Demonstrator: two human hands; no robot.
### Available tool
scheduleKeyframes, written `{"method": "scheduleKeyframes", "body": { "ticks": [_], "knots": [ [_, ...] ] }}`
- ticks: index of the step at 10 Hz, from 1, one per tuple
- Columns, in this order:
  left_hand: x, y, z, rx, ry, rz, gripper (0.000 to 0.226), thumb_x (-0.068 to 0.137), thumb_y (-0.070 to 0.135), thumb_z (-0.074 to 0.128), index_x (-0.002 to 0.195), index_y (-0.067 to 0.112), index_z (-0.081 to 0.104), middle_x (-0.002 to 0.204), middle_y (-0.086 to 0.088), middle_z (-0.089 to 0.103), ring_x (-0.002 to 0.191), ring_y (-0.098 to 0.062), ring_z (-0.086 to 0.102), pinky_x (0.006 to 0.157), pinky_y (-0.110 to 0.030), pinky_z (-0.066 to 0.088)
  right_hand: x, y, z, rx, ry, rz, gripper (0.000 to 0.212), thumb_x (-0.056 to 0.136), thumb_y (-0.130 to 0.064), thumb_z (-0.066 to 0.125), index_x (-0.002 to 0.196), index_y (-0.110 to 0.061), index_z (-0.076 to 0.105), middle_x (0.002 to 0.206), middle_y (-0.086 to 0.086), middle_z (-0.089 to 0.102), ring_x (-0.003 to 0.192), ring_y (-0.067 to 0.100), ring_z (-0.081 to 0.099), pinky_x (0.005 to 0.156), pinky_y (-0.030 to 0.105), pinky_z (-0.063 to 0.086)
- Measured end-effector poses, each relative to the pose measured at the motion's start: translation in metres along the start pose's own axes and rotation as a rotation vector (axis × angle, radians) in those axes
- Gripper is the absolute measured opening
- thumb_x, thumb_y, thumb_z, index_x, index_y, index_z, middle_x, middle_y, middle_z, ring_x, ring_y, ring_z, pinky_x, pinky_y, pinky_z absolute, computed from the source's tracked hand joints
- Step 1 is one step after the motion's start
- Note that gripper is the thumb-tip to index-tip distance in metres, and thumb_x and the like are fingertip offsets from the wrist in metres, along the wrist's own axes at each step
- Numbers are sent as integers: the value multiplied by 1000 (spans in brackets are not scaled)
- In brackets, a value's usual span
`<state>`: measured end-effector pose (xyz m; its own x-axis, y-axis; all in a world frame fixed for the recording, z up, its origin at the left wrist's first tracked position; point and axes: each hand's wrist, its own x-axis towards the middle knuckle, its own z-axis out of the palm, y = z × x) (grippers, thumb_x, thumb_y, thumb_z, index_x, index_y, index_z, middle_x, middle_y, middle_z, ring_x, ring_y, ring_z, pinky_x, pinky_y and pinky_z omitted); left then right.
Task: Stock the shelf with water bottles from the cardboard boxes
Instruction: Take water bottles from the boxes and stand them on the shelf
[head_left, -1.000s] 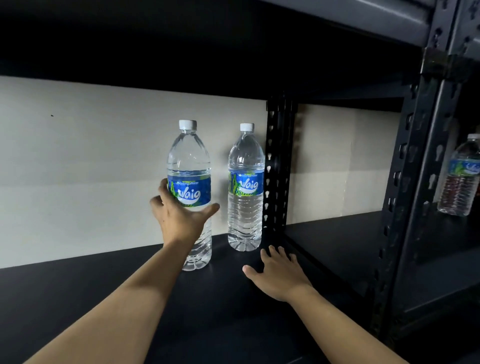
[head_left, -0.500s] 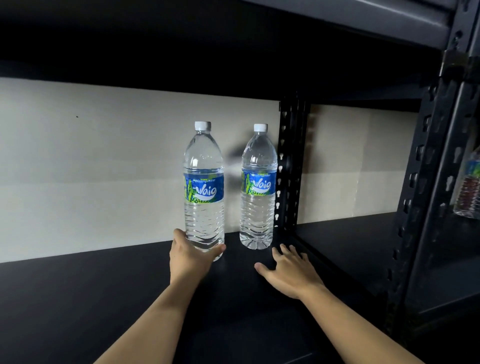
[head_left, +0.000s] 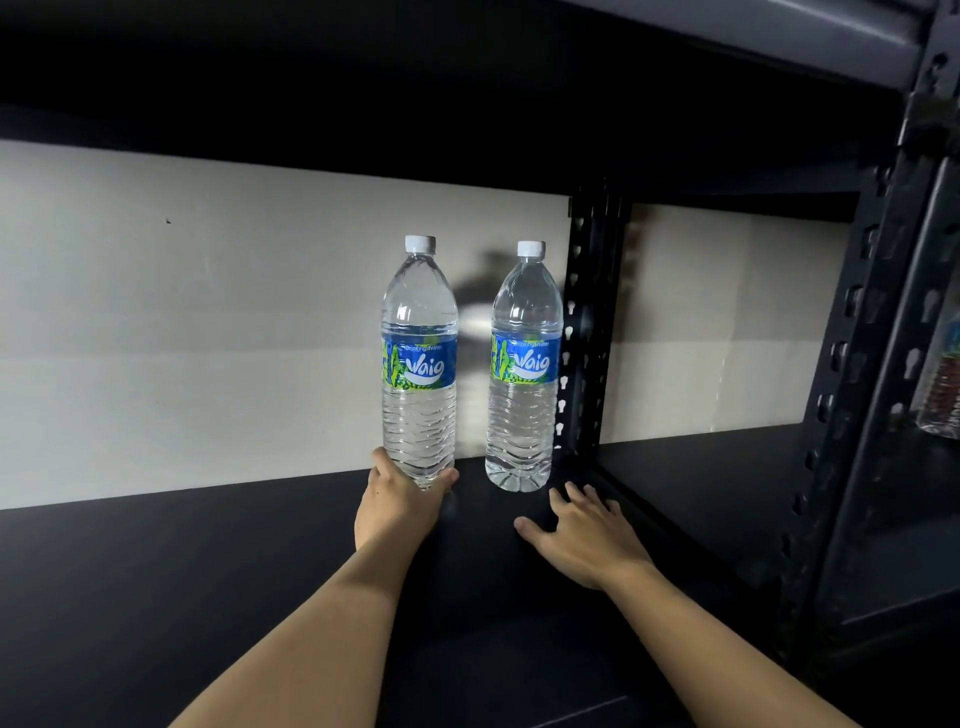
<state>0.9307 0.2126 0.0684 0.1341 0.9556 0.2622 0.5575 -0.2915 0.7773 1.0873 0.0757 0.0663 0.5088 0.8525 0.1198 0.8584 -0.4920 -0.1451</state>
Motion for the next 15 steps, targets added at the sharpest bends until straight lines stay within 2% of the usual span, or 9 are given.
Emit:
{"method": "scheduleKeyframes", "body": {
  "ticks": [2, 6, 12, 13, 14, 15],
  "knots": [
    [2, -3, 2, 93, -6, -5, 81, 78, 62, 67, 130, 11, 32, 137, -9, 51, 124, -30, 53, 92, -38, 44, -1, -1, -1, 4, -9, -3, 85, 91, -71, 30, 154, -14, 26, 163, 7, 14, 151, 25, 7, 121, 46, 9],
    [1, -3, 3, 75, 8, 8, 76, 79, 59, 69, 125, 9, 35, 128, -14, 55, 120, -33, 54, 92, -38, 43, -2, -1, -3, 11, -15, -3, 85, 91, -70, 31, 154, -14, 25, 163, 8, 14, 151, 26, 7, 120, 45, 8],
    [2, -3, 1, 85, -66, 5, 83, 81, 64, 62, 132, 8, 28, 140, -11, 48, 125, -34, 51, 96, -41, 43, -4, -2, -4, 19, -1, -7, 84, 91, -69, 32, 153, -13, 29, 162, 10, 18, 150, 27, 11, 119, 45, 10],
    [0, -2, -1, 55, -66, -4, 84, 78, 61, 68, 131, 9, 28, 141, -9, 48, 127, -33, 50, 95, -41, 42, -4, -3, -5, 13, 0, -8, 84, 91, -69, 33, 152, -12, 30, 162, 10, 19, 150, 27, 11, 119, 45, 11],
    [-1, -3, -5, -6, -75, -18, 102, 64, 51, 85, 134, 9, 26, 143, -8, 45, 130, -31, 47, 99, -41, 43, -5, -3, -4, 36, 16, 0, 82, 91, -68, 34, 151, -13, 34, 161, 9, 23, 149, 27, 14, 119, 45, 13],
    [-1, -4, -8, -43, -68, -32, 115, 58, 41, 92, 142, 5, 21, 148, -11, 40, 135, -31, 43, 105, -41, 41, -7, -4, -5, 43, 51, -4, 78, 91, -67, 37, 147, -13, 41, 157, 7, 31, 147, 27, 21, 117, 44, 19]
  ]
}}
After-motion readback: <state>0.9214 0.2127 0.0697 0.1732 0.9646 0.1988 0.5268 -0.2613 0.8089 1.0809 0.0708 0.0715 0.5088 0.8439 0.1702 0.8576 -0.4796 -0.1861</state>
